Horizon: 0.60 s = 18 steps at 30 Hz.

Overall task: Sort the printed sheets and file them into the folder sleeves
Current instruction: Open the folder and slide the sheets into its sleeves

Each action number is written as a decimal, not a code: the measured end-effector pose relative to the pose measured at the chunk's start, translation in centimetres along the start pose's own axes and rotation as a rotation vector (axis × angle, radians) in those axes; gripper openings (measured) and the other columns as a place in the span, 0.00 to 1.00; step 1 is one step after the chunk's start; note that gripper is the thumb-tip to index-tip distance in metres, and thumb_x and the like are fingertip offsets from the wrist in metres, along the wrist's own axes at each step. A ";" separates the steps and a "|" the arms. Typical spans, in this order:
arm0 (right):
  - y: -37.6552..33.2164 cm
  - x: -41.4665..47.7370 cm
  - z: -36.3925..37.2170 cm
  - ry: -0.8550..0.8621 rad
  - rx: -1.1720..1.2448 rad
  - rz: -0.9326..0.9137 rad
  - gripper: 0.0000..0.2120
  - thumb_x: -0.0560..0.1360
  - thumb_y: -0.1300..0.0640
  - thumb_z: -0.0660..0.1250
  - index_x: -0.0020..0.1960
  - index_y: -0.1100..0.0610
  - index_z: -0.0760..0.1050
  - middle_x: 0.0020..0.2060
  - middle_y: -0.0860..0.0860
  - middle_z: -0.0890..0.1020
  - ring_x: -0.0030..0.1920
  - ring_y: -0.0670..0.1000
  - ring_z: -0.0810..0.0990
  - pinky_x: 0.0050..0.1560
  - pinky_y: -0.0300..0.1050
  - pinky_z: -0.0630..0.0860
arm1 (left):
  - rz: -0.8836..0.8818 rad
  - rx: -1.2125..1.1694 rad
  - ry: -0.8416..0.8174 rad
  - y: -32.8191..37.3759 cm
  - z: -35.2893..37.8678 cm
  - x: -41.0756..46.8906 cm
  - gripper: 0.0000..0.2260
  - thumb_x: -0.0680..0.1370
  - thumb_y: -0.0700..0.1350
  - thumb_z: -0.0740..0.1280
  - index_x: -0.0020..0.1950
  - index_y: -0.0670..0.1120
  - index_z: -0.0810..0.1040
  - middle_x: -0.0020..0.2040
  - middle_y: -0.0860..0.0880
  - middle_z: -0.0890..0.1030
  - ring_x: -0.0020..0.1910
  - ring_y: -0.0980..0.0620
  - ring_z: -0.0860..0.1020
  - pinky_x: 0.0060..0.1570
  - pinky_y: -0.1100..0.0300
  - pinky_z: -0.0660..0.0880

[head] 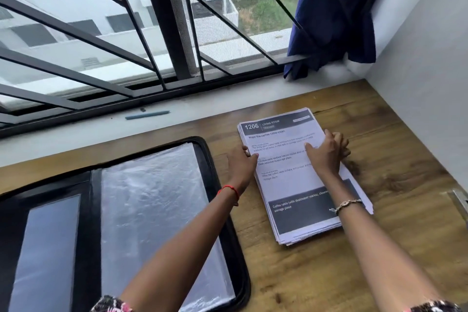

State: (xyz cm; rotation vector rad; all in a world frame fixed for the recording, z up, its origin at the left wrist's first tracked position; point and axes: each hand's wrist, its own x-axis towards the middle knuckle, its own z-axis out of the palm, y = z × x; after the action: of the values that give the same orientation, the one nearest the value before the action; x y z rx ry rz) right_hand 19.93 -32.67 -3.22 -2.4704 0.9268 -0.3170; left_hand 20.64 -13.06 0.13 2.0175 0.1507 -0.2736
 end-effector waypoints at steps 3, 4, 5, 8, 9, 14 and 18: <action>-0.1 0.1 0.0 0.022 0.049 -0.003 0.24 0.67 0.59 0.71 0.61 0.63 0.72 0.58 0.61 0.70 0.61 0.61 0.65 0.59 0.53 0.59 | -0.016 -0.012 0.019 -0.4 0.3 0.1 0.06 0.74 0.37 0.69 0.49 0.35 0.78 0.43 0.43 0.80 0.43 0.48 0.78 0.30 0.74 0.67; 0.0 0.1 0.0 0.031 0.072 -0.002 0.23 0.67 0.60 0.71 0.61 0.63 0.73 0.58 0.61 0.70 0.61 0.61 0.65 0.59 0.53 0.60 | -0.026 -0.020 0.021 -0.5 0.4 0.1 0.06 0.74 0.38 0.69 0.49 0.37 0.78 0.43 0.45 0.79 0.42 0.50 0.77 0.33 0.72 0.68; 0.0 0.0 0.0 0.042 0.095 -0.001 0.23 0.66 0.61 0.70 0.61 0.63 0.73 0.58 0.60 0.70 0.61 0.60 0.65 0.60 0.54 0.60 | -0.036 -0.031 0.021 -0.5 0.5 0.0 0.06 0.74 0.38 0.70 0.49 0.39 0.77 0.42 0.47 0.78 0.42 0.51 0.76 0.37 0.67 0.70; 0.0 -0.1 0.1 0.069 0.145 -0.002 0.22 0.66 0.62 0.70 0.59 0.62 0.72 0.58 0.60 0.71 0.61 0.60 0.66 0.61 0.55 0.60 | 0.016 0.025 0.044 -0.8 0.7 0.0 0.08 0.74 0.39 0.70 0.52 0.41 0.76 0.45 0.49 0.76 0.44 0.53 0.74 0.43 0.62 0.71; 0.1 -0.1 0.1 0.072 0.157 -0.005 0.22 0.66 0.63 0.69 0.59 0.62 0.72 0.58 0.60 0.71 0.62 0.60 0.66 0.61 0.55 0.60 | 0.051 0.075 0.058 -0.8 0.7 -0.1 0.09 0.74 0.39 0.69 0.53 0.40 0.76 0.47 0.48 0.76 0.45 0.53 0.73 0.43 0.63 0.70; 0.2 -0.3 0.2 0.070 0.229 -0.020 0.21 0.67 0.64 0.68 0.60 0.63 0.71 0.60 0.59 0.72 0.63 0.59 0.66 0.63 0.54 0.59 | 0.301 0.167 0.120 -0.7 0.8 -1.2 0.10 0.75 0.39 0.69 0.56 0.40 0.77 0.54 0.46 0.76 0.44 0.54 0.72 0.39 0.69 0.65; 0.1 -0.4 0.1 0.079 0.230 -0.016 0.21 0.68 0.65 0.67 0.60 0.63 0.71 0.61 0.59 0.72 0.63 0.60 0.66 0.63 0.54 0.59 | 0.387 0.079 0.103 -0.6 1.5 -1.5 0.09 0.76 0.37 0.66 0.56 0.39 0.76 0.53 0.43 0.79 0.43 0.53 0.76 0.41 0.59 0.75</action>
State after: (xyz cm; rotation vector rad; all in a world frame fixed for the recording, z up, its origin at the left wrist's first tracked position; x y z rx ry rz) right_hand 19.61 -32.44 -3.39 -2.2694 0.8508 -0.5007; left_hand 18.83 -14.12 -0.61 2.0906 -0.1886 0.0706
